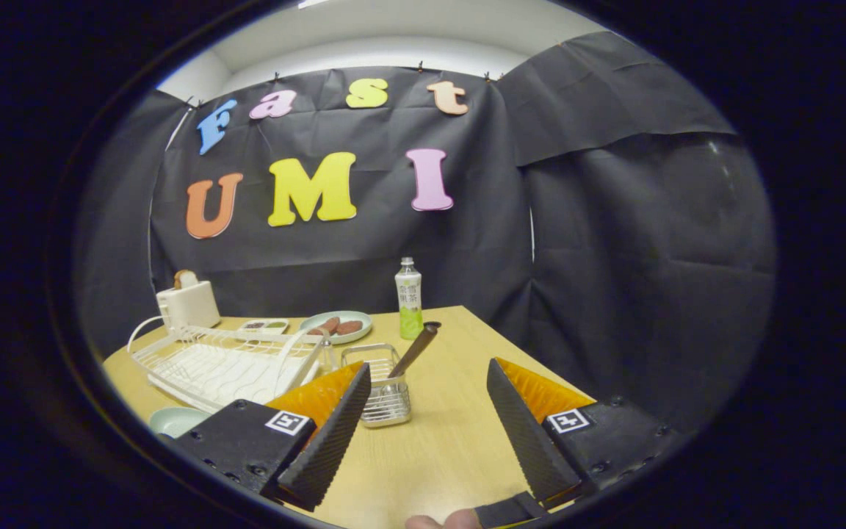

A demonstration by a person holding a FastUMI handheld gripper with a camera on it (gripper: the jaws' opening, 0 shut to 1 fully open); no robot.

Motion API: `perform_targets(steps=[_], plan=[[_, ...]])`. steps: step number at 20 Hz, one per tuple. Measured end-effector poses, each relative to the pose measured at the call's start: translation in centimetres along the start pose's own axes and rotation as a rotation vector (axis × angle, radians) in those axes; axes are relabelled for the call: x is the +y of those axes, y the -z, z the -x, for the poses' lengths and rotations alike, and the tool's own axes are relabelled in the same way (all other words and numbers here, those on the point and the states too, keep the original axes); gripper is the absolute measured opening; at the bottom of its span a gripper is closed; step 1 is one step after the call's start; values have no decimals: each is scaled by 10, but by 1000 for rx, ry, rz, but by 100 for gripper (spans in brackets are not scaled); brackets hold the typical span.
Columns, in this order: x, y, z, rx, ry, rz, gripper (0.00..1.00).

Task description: Take the plate from the dish rack, then take the spoon from the basket and place it into the plate.

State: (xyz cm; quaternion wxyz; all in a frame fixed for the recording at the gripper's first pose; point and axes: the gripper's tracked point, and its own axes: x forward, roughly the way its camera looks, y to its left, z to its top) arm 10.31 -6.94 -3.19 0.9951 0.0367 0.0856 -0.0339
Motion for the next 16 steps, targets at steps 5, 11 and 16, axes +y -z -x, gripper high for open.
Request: perform_targets(steps=[5,11,16], plan=[[11,6,-54,68,-102,-30,100],[19,7,-90,109,-154,-115,86],[22,3,-97,119,-156,-125,58]])
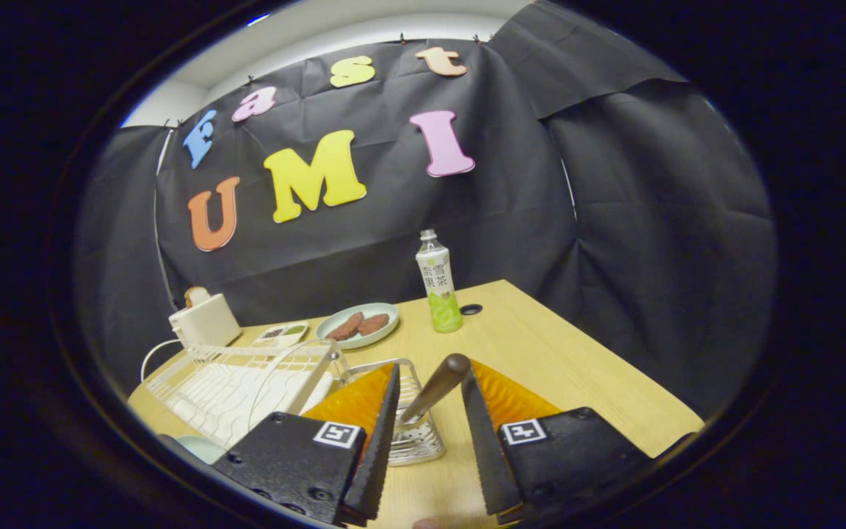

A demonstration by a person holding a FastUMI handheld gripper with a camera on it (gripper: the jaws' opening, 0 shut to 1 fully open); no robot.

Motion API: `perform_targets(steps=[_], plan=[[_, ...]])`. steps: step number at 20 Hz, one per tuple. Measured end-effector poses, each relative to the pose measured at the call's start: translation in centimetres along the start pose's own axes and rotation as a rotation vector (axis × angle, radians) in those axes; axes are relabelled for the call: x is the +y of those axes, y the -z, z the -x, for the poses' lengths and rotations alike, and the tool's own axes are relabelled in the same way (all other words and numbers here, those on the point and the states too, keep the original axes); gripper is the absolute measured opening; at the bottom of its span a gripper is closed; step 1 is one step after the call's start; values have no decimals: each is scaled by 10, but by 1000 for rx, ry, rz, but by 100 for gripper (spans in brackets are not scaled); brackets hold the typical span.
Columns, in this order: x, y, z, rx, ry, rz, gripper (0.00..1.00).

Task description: Take the plate from the dish rack, then take the spoon from the basket and place it into the plate.

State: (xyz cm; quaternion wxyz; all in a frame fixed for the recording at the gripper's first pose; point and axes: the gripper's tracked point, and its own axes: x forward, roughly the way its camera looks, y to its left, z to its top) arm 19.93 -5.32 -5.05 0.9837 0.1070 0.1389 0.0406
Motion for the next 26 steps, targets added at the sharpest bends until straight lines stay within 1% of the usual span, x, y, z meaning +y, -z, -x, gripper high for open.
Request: perform_targets(steps=[1,3,7,10,15,20,22,26], plan=[[-1,-2,0,-7,10,3,51],[3,-3,3,-3,-2,-18,34],[22,-9,7,13,-57,-65,23],[27,-16,7,3,-41,-32,14],[32,-47,27,-83,-10,-14,12],[46,-97,79,-236,7,33,11],[62,-112,106,-288,-6,68,12],[106,-125,154,-346,-69,113,11]])
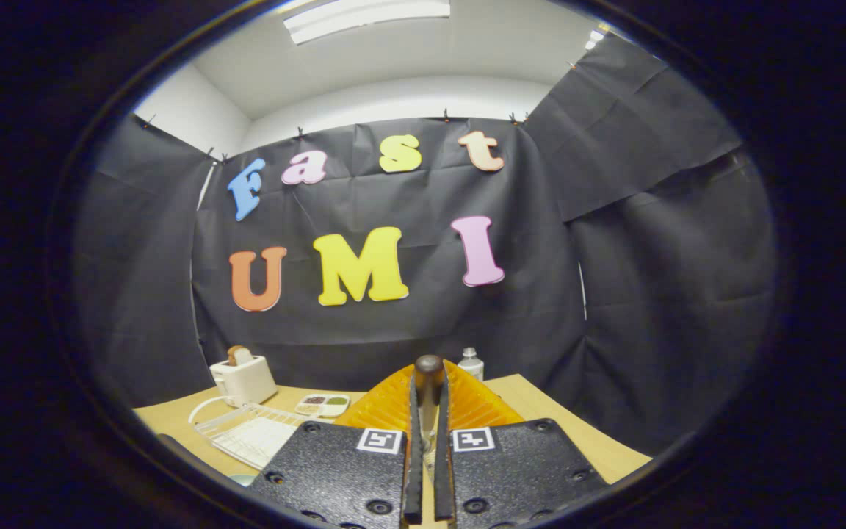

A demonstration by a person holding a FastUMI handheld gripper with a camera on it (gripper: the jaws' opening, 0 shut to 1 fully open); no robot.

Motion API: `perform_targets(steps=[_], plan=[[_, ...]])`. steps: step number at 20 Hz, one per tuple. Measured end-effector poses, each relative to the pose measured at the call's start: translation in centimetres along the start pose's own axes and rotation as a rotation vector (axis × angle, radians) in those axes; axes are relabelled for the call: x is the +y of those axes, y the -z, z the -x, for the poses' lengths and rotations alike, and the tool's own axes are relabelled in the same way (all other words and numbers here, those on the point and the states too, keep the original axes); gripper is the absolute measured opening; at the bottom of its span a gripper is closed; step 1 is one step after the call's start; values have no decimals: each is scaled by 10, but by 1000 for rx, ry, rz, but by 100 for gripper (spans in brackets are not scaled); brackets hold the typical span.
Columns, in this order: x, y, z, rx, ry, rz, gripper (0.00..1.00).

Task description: Take the plate from the dish rack, then take the spoon from the basket and place it into the plate.

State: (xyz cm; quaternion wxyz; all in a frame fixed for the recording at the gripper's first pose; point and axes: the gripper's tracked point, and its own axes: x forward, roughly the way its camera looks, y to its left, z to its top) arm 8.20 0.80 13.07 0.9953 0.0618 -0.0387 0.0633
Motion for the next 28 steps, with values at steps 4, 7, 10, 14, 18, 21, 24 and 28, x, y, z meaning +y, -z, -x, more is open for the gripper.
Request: perform_targets(steps=[4,7,10,14,18,21,24,28], plan=[[69,8,35,13,-131,14,11],[118,38,58,66,-239,24,11],[151,72,67,117,-301,-1,11],[172,126,71,208,-330,-48,11],[174,168,71,284,-338,-142,11],[164,198,69,355,-348,-246,11],[155,215,64,405,-349,-330,11],[133,229,51,445,-304,-334,16]])
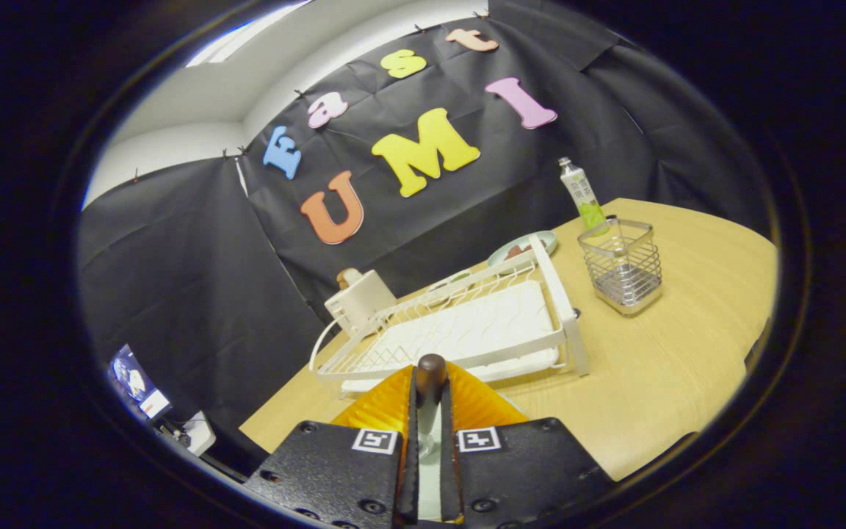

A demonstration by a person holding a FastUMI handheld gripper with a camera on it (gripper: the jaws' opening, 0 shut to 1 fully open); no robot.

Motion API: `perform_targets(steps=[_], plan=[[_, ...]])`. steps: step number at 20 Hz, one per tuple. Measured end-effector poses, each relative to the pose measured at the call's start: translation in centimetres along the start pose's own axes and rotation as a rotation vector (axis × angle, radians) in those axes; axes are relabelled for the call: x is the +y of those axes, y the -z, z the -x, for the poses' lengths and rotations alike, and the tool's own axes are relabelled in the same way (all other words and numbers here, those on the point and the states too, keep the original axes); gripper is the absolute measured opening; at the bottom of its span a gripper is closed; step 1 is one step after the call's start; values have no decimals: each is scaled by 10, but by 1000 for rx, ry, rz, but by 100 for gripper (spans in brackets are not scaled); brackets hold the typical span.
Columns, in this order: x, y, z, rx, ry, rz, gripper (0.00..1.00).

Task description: Take the plate from the dish rack, then take the spoon from the basket and place it into the plate.

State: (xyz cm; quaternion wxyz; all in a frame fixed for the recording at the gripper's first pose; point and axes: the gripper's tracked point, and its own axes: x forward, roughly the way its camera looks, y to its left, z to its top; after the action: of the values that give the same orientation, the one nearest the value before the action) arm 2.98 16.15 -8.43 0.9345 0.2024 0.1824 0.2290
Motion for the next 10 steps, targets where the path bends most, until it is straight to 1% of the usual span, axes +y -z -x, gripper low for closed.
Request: perform_targets(steps=[1,2,3,5,7,8,10], plan=[[-10,-3,-4,-6,25,17,20],[-14,-4,-1,-12,48,34,33],[-19,-8,-1,-23,68,50,39],[-28,-19,2,-57,110,85,65],[-29,-34,8,-105,145,133,84],[-29,-41,12,-132,167,165,92],[-24,-56,22,-185,196,227,98]])
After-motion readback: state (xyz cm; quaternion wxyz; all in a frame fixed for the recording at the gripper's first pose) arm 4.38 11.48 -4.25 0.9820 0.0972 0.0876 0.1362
